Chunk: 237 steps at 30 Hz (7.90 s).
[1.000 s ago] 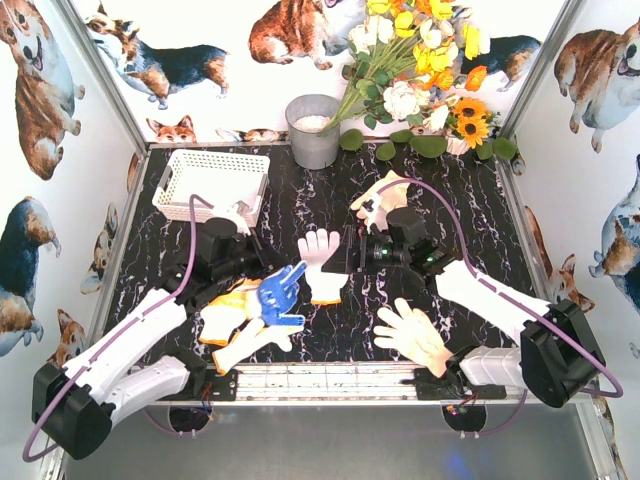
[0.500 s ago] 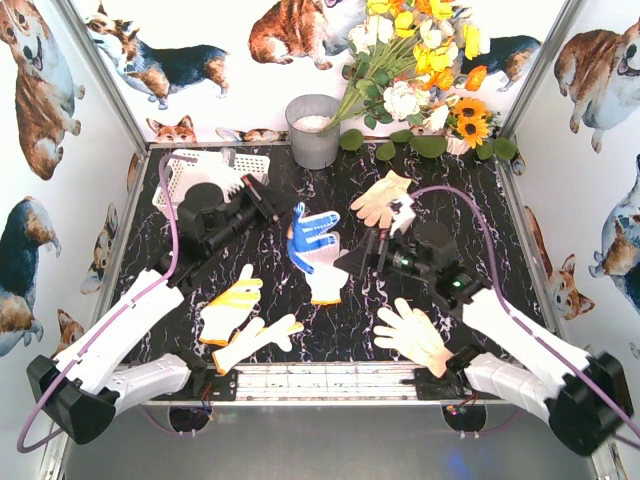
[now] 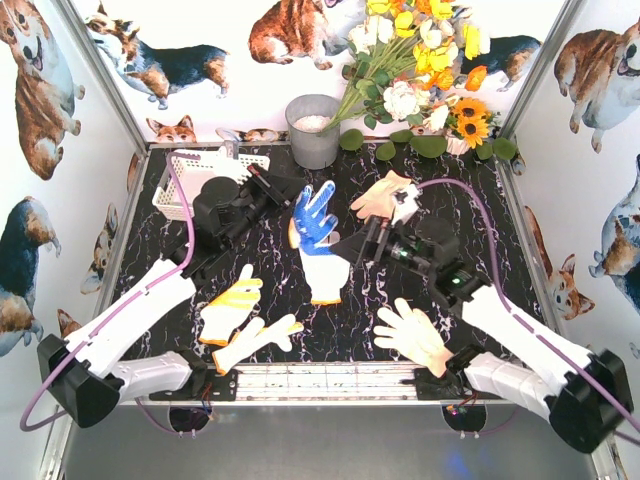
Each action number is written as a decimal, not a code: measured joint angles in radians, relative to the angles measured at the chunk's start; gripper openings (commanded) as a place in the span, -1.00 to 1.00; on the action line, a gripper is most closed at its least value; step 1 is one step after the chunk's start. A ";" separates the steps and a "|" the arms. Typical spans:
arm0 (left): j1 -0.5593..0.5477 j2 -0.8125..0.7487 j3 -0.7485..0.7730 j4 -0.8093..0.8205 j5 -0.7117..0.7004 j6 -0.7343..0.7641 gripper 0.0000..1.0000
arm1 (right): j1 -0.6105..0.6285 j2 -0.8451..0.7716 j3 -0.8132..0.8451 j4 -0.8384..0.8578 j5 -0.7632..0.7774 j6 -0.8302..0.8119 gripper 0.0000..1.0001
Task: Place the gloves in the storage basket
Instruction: Pick up the glove from the center of the board, then place the glove at the center of the board, then pick up the glove from the center of the board, then pair the glove with the glove.
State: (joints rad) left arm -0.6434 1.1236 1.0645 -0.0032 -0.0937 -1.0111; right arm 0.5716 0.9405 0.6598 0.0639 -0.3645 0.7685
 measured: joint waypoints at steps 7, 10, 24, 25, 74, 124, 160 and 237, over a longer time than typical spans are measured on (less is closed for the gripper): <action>-0.014 0.062 0.024 0.047 -0.031 -0.029 -1.00 | 0.038 0.081 -0.002 0.021 0.013 0.022 0.90; -0.024 0.077 0.034 0.059 -0.035 -0.036 -1.00 | 0.038 0.081 -0.003 0.035 0.048 0.022 0.90; -0.113 0.119 0.074 0.135 -0.080 -0.068 -1.00 | 0.097 0.145 -0.101 0.312 0.177 0.073 0.41; -0.119 0.124 0.077 0.137 -0.080 -0.068 -1.00 | 0.097 0.142 -0.101 0.327 0.188 0.072 0.27; -0.141 0.197 -0.216 -0.067 -0.095 0.166 0.09 | -0.122 0.252 0.256 -0.760 0.206 -0.239 0.49; -0.141 0.591 -0.298 0.320 0.387 0.083 -1.00 | -0.081 0.440 -0.017 -0.359 0.064 0.076 0.04; -0.141 0.650 -0.299 0.311 0.394 0.062 -0.52 | -0.076 0.488 -0.040 -0.323 0.070 0.089 -0.22; 0.241 0.688 0.171 0.129 0.304 0.354 -1.00 | -0.148 0.961 0.824 -0.237 0.090 -0.264 -1.00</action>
State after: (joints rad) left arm -0.4019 1.8118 1.2354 0.1257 0.2100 -0.6571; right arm 0.4232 1.9011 1.4837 -0.1726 -0.2745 0.5045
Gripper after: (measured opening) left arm 0.027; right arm 0.028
